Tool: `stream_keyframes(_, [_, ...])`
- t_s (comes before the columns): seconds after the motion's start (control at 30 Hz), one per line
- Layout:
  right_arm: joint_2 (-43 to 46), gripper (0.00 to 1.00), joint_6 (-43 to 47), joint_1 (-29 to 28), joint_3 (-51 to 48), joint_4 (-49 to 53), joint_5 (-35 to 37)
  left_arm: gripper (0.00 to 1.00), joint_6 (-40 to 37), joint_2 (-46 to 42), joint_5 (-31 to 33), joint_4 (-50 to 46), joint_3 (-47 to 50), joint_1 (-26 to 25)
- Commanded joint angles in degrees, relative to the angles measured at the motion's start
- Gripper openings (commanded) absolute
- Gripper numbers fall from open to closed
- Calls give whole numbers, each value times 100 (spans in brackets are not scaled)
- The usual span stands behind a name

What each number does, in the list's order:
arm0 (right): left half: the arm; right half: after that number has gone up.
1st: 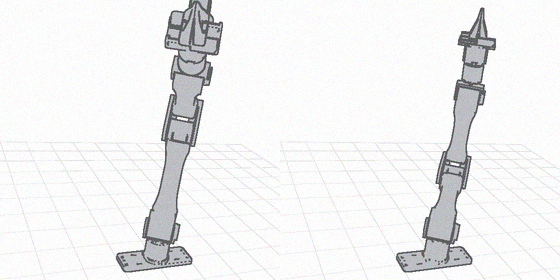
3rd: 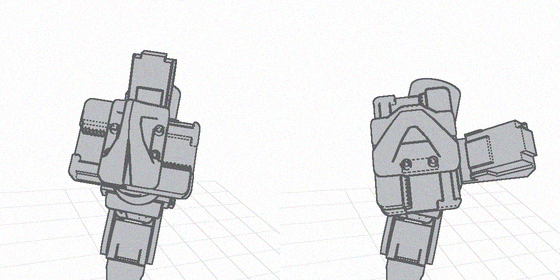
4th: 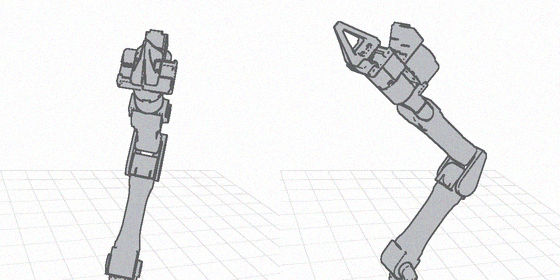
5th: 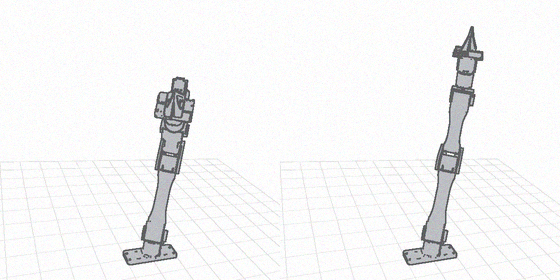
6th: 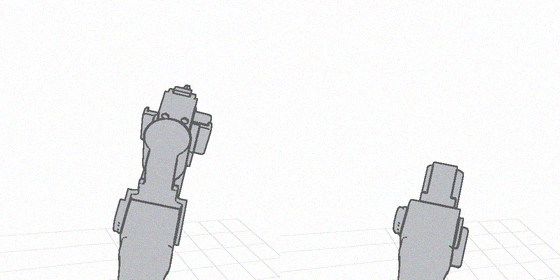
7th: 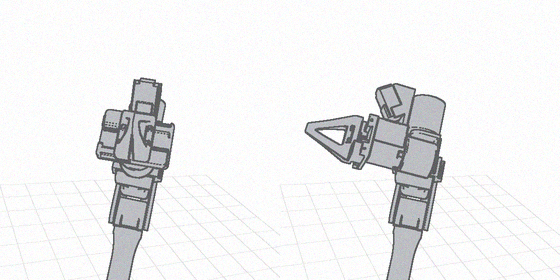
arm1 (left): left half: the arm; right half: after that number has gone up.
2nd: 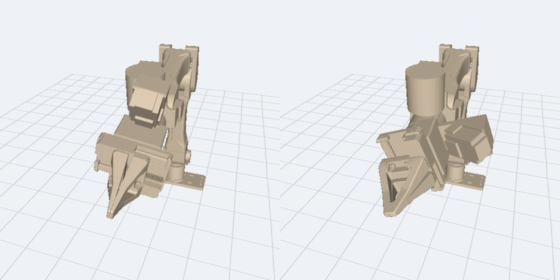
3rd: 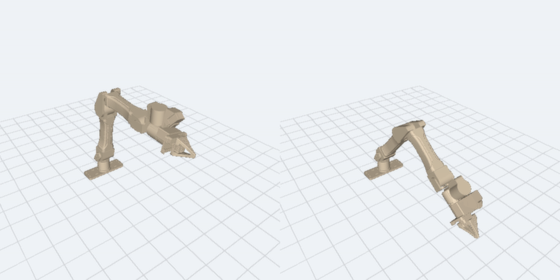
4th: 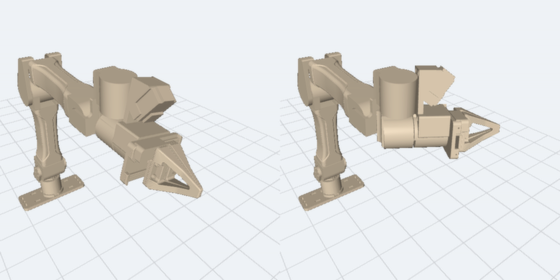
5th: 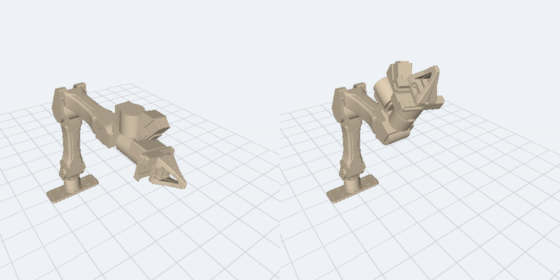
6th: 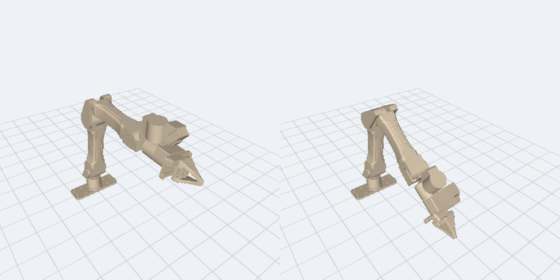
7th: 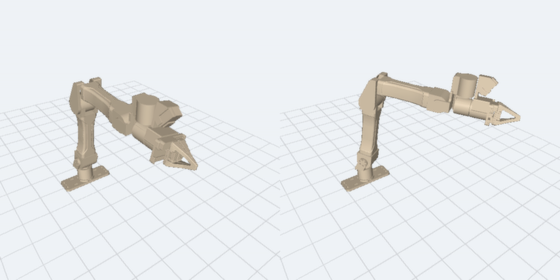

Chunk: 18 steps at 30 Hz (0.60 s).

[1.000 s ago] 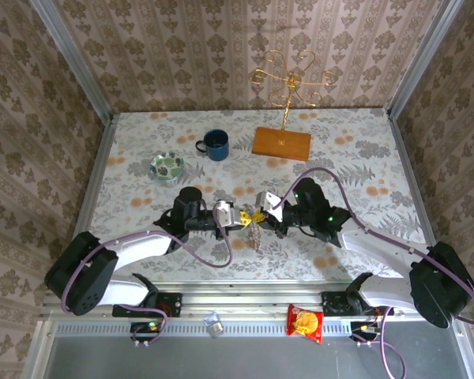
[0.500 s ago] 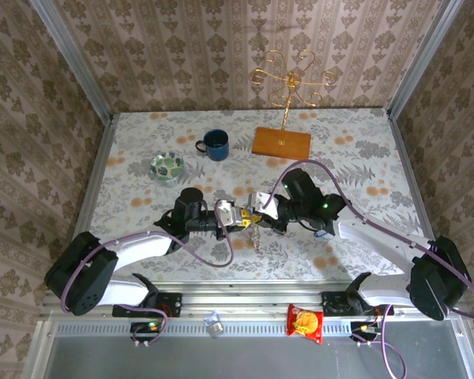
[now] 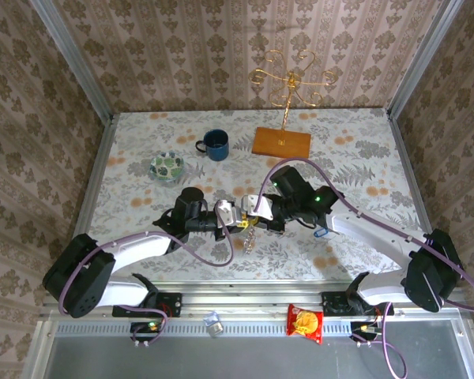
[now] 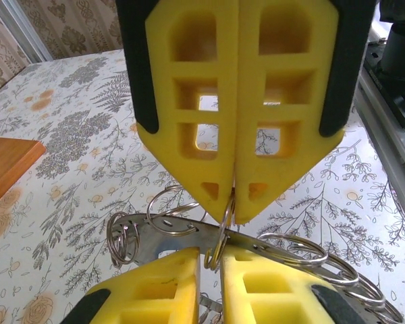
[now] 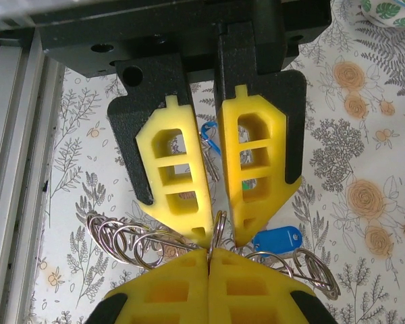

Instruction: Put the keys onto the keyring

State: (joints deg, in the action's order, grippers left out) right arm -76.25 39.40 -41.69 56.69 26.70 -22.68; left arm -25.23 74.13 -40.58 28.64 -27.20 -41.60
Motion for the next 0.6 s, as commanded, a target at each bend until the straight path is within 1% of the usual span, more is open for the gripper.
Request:
stream_keyframes(0.0, [-57, 0, 121, -110, 144, 310, -103, 15, 49, -171, -116, 185, -226, -14])
stream_keyframes(0.2, [-27, 0, 60, -105, 67, 212, -210, 14, 211, -171, -152, 460, -148, -13])
stream_keyframes(0.27, [-8, 0, 25, -102, 6, 140, -228, 17, 262, -162, -162, 542, -120, -14])
stream_keyframes(0.37, [-5, 0, -15, -94, -43, 91, -248, 18, 287, -163, -179, 611, -77, -7])
stream_keyframes(0.47, [4, 0, -34, -95, -61, 81, -251, 16, 288, -162, -204, 633, -66, -6])
stream_keyframes(0.57, [20, 0, -62, -98, -79, 42, -281, 12, 301, -145, -255, 681, -72, 4])
